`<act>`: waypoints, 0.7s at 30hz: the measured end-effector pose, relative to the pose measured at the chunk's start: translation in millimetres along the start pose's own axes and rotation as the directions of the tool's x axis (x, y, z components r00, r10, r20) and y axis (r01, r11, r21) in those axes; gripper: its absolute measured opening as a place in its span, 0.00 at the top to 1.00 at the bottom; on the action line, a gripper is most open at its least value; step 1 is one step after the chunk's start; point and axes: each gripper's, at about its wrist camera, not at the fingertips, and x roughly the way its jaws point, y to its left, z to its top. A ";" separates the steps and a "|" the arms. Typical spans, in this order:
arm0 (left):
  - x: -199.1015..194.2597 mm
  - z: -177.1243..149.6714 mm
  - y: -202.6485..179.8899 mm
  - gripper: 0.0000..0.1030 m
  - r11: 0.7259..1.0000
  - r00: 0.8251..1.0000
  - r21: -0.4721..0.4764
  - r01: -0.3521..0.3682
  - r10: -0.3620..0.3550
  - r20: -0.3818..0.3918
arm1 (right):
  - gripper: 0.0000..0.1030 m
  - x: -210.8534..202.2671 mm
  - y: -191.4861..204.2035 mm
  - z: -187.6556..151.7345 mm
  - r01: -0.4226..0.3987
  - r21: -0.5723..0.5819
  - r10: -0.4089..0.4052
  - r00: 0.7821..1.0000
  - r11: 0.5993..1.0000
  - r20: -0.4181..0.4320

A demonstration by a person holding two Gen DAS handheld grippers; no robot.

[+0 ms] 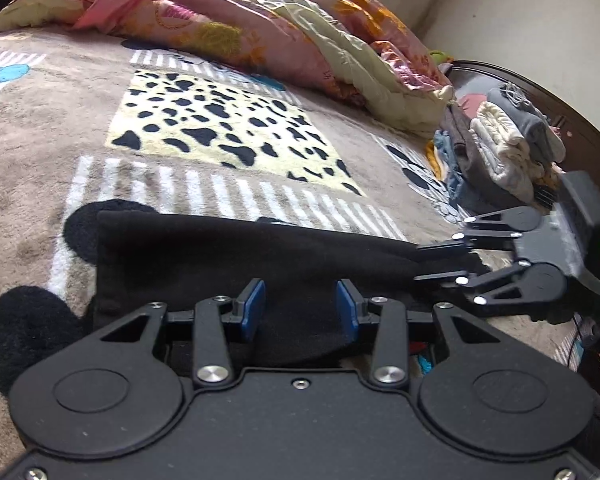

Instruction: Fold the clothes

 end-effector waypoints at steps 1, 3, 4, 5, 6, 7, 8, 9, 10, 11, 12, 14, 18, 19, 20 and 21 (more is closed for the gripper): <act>0.7 0.2 1.8 0.63 1.000 1.000 -0.007 -0.010 0.010 -0.002 | 0.67 -2.9 5.1 2.5 0.001 -0.022 0.000 1.000 1.000 0.006; 1.9 0.3 3.3 0.63 1.000 1.000 -0.014 -0.015 0.015 -0.007 | 0.67 -5.7 12.7 10.7 -0.033 -0.017 0.034 0.999 0.999 0.039; 2.3 0.3 3.5 0.63 1.000 1.000 -0.014 -0.013 0.013 -0.009 | 0.67 -7.3 16.5 15.8 -0.055 -0.013 0.055 0.997 0.998 0.061; 2.2 0.5 3.5 0.63 1.000 1.000 -0.013 -0.011 0.011 -0.009 | 0.67 -9.4 23.0 20.6 -0.073 -0.023 0.075 0.994 0.997 0.082; 2.3 0.7 3.2 0.63 1.000 1.000 -0.013 -0.007 0.007 -0.008 | 0.67 -7.6 30.6 26.3 -0.097 -0.043 0.100 0.991 0.994 0.092; 2.0 0.8 3.0 0.63 1.000 1.000 -0.012 -0.002 0.002 -0.008 | 0.68 -5.7 38.1 32.0 -0.120 -0.062 0.126 0.987 0.991 0.101; 1.2 0.8 2.9 0.63 1.000 1.000 -0.011 0.003 -0.003 -0.007 | 0.69 -2.0 44.8 37.1 -0.133 -0.080 0.141 0.985 0.988 0.100; 0.0 0.8 3.3 0.63 1.000 1.000 -0.010 0.001 -0.001 -0.005 | 0.69 7.0 48.7 40.4 -0.119 -0.096 0.126 0.989 0.988 0.072; -1.0 0.9 4.1 0.63 1.000 1.000 -0.010 -0.005 0.005 -0.003 | 0.69 17.2 51.1 43.0 -0.100 -0.107 0.105 0.994 0.989 0.038; -2.3 0.6 6.0 0.63 1.000 1.000 -0.014 -0.012 0.012 -0.002 | 0.70 30.0 48.1 43.2 -0.075 -0.100 0.076 0.997 0.992 -0.001; -3.0 0.1 8.2 0.63 1.000 1.000 -0.018 -0.024 0.024 -0.006 | 0.70 38.3 40.5 41.9 -0.076 -0.073 0.075 0.997 0.994 -0.008; -4.4 -1.0 12.7 0.63 0.999 0.999 -0.025 -0.047 0.047 -0.012 | 0.70 40.9 26.2 40.5 -0.101 -0.021 0.102 0.995 0.995 0.013; -9.2 -1.4 20.7 0.63 0.996 0.997 -0.049 -0.077 0.077 -0.006 | 0.69 40.5 12.3 39.0 -0.096 0.024 0.095 0.995 0.995 0.019; -10.8 -1.5 22.4 0.63 0.995 0.997 -0.055 -0.080 0.080 -0.004 | 0.69 40.3 11.0 38.6 -0.094 0.027 0.094 0.995 0.995 0.021; -13.0 -1.4 23.8 0.63 0.995 0.997 -0.058 -0.077 0.077 0.001 | 0.68 40.9 10.7 38.1 -0.090 0.024 0.090 0.996 0.996 0.021; -15.5 -1.2 24.5 0.63 0.996 0.997 -0.058 -0.071 0.072 0.008 | 0.68 42.3 9.6 37.3 -0.091 0.030 0.090 0.996 0.995 0.022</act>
